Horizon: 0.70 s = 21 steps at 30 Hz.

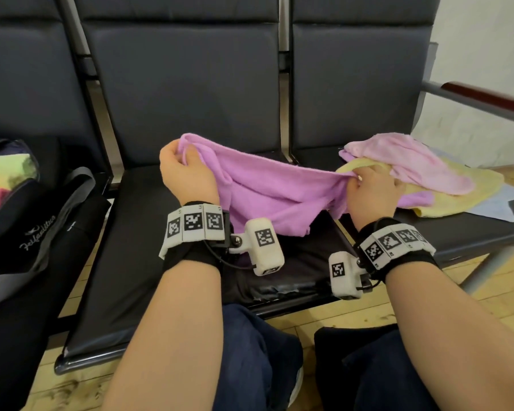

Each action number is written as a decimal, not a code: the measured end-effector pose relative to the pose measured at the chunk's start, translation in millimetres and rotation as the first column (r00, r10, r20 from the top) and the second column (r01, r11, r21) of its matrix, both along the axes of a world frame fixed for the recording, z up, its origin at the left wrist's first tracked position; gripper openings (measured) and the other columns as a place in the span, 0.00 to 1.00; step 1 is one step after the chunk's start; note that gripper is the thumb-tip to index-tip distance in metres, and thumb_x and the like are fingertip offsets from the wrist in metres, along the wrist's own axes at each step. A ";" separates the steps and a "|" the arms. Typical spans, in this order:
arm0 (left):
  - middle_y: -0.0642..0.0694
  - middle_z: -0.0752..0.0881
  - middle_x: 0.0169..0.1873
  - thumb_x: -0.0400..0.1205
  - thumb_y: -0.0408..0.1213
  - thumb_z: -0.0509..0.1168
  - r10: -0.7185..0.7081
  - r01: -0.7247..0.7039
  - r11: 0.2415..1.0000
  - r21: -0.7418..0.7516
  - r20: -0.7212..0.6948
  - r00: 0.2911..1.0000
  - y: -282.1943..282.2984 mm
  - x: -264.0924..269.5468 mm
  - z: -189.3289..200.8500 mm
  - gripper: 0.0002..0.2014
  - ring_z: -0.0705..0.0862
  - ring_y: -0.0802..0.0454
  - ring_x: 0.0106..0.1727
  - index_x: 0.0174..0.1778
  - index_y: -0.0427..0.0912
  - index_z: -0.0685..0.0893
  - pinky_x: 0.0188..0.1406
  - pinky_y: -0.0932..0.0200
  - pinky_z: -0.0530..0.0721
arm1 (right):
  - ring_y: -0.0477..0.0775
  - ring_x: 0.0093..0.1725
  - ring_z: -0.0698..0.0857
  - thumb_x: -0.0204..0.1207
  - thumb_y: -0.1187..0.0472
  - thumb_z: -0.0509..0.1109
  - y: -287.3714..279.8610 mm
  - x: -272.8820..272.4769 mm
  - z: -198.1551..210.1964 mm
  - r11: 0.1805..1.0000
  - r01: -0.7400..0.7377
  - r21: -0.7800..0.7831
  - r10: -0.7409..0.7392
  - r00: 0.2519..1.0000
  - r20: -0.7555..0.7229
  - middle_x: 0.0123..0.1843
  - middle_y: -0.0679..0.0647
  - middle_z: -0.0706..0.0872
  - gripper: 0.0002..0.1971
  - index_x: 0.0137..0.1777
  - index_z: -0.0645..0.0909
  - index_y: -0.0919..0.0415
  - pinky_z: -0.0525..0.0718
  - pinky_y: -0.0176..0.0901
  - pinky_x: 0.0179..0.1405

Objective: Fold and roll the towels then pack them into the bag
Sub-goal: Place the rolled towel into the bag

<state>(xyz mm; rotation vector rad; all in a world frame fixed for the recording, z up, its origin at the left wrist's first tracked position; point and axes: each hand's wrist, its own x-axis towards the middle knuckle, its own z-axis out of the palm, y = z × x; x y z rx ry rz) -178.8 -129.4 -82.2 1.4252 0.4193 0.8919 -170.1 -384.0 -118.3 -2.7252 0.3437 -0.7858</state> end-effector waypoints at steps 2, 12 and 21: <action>0.56 0.76 0.34 0.82 0.29 0.61 -0.133 0.134 0.985 0.107 -0.021 0.991 -10.6 -0.4 -2.7 0.20 0.78 0.62 0.36 0.71 0.43 0.72 0.43 0.74 0.75 | 0.62 0.56 0.80 0.78 0.60 0.62 9.5 -1.2 3.7 0.986 -0.140 0.094 0.134 0.988 0.072 0.49 0.57 0.85 0.10 0.47 0.85 0.60 0.65 0.53 0.62; 0.47 0.81 0.38 0.81 0.37 0.68 -0.541 0.823 0.326 0.465 -0.622 0.566 -64.0 -7.4 -13.5 0.08 0.77 0.52 0.39 0.51 0.36 0.82 0.38 0.59 0.73 | 0.53 0.56 0.79 0.77 0.57 0.69 39.7 -14.4 10.4 0.847 -0.492 0.203 0.452 0.866 0.214 0.51 0.52 0.84 0.12 0.32 0.74 0.56 0.63 0.49 0.59; 0.45 0.85 0.49 0.81 0.30 0.63 -0.457 0.575 0.683 0.451 -0.350 0.818 -46.0 -1.6 -7.1 0.10 0.80 0.53 0.50 0.56 0.38 0.86 0.52 0.65 0.74 | 0.64 0.54 0.78 0.81 0.59 0.60 14.1 -7.3 0.9 0.976 -0.103 -0.191 0.093 0.994 -0.059 0.50 0.58 0.85 0.12 0.51 0.85 0.59 0.66 0.52 0.55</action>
